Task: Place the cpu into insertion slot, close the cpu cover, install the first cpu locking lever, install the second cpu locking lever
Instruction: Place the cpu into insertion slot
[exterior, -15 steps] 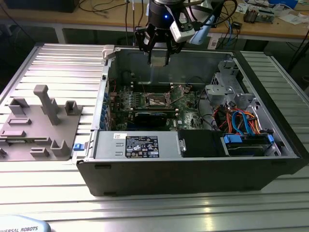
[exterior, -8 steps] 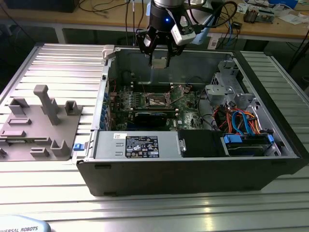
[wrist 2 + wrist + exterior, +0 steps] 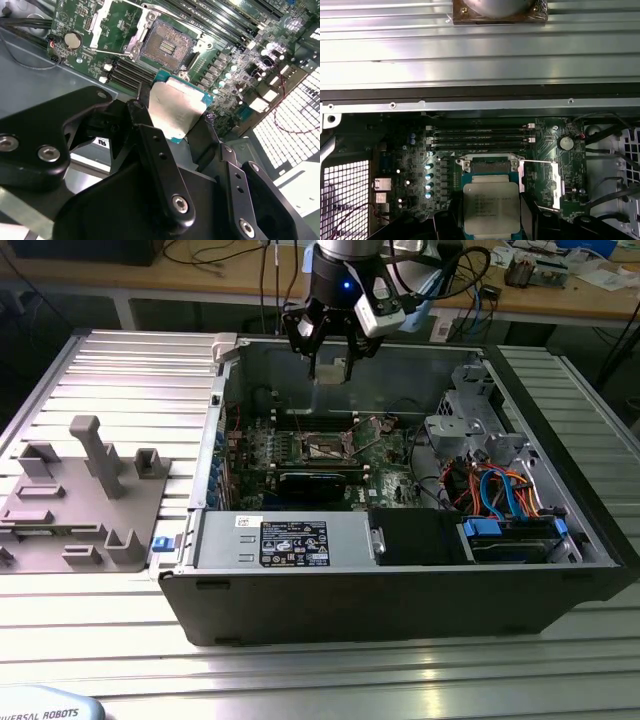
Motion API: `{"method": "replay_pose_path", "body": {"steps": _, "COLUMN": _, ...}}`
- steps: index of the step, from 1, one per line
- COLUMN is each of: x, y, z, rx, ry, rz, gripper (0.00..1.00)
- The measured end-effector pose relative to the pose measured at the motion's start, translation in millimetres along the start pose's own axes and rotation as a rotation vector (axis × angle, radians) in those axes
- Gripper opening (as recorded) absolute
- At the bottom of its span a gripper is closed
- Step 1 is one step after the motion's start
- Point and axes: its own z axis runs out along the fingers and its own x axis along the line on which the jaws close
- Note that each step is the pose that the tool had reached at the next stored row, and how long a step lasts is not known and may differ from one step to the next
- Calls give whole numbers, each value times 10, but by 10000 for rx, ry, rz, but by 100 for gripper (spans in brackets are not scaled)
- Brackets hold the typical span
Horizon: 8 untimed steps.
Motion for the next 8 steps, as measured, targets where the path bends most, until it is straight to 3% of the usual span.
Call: {"method": "replay_pose_path", "body": {"steps": 8, "x": -39, "y": -3, "z": 39, "rx": 2, "ry": 0, "rz": 1, "gripper": 55}}
